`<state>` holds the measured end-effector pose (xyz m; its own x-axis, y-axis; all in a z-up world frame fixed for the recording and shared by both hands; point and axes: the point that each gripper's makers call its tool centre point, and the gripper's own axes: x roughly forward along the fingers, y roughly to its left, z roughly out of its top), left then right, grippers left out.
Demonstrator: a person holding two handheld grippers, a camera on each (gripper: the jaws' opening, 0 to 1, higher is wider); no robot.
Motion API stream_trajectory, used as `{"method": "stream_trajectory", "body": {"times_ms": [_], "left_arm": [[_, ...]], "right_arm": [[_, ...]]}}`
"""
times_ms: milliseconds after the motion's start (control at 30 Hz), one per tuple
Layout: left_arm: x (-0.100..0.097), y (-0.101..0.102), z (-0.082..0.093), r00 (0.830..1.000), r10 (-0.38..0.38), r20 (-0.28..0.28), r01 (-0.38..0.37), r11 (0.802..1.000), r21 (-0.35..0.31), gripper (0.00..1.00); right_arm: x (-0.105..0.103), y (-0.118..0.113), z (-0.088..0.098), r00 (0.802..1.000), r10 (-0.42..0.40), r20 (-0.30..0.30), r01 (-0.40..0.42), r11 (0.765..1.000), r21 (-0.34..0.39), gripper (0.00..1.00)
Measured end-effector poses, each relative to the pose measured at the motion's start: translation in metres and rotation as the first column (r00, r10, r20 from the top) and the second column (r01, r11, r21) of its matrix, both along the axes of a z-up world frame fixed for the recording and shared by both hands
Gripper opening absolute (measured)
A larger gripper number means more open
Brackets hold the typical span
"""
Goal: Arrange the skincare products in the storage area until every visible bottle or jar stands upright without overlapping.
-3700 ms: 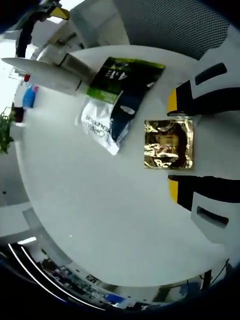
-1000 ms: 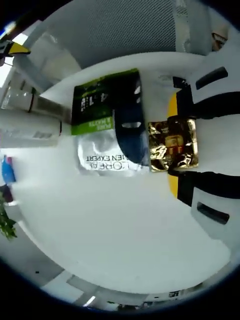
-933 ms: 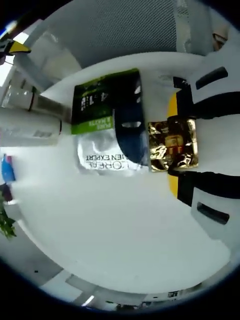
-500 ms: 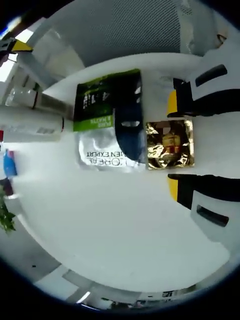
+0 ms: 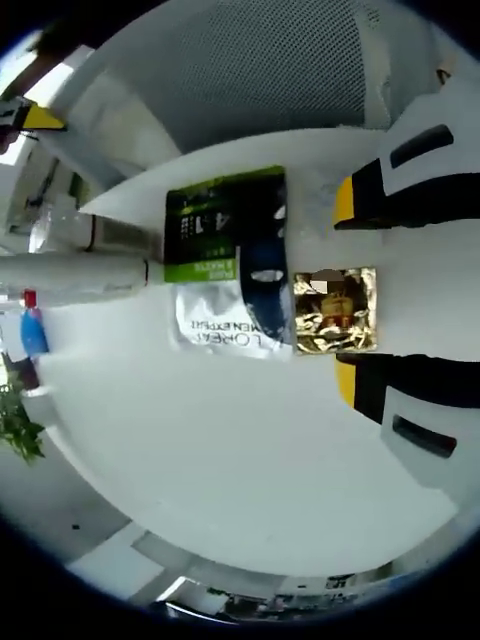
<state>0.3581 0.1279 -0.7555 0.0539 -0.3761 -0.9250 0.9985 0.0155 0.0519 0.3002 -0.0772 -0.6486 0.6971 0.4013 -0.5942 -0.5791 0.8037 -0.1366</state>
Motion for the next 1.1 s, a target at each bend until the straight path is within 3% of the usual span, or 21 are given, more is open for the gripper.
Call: {"method": "stream_trajectory", "body": {"times_ms": [233, 333, 500, 700, 867, 1100], "left_arm": [[-0.021, -0.005, 0.006, 0.999, -0.046, 0.005, 0.047, 0.999, -0.019, 0.47], [-0.033, -0.007, 0.007, 0.998, -0.065, -0.016, 0.065, 0.998, -0.025, 0.47], [-0.055, -0.011, 0.005, 0.993, -0.083, -0.085, 0.078, 0.995, -0.061, 0.54], [-0.063, -0.006, -0.003, 0.991, -0.077, -0.109, 0.071, 0.996, -0.058, 0.55], [-0.060, 0.004, -0.011, 0.995, -0.079, -0.069, 0.077, 0.997, -0.032, 0.46], [-0.061, 0.012, -0.020, 0.996, -0.055, -0.074, 0.054, 0.998, -0.019, 0.45]], "right_arm": [[-0.001, 0.000, 0.001, 1.000, 0.006, 0.002, -0.006, 1.000, -0.001, 1.00], [0.000, 0.000, 0.001, 1.000, 0.004, 0.005, -0.004, 1.000, 0.000, 1.00], [0.000, 0.001, 0.002, 1.000, 0.010, 0.006, -0.010, 1.000, 0.003, 1.00], [-0.001, 0.002, 0.001, 1.000, 0.017, 0.003, -0.017, 1.000, 0.000, 1.00], [-0.001, 0.002, 0.000, 1.000, 0.017, -0.001, -0.017, 1.000, -0.002, 1.00], [-0.002, 0.000, -0.002, 1.000, 0.013, -0.004, -0.013, 1.000, -0.003, 1.00]]}}
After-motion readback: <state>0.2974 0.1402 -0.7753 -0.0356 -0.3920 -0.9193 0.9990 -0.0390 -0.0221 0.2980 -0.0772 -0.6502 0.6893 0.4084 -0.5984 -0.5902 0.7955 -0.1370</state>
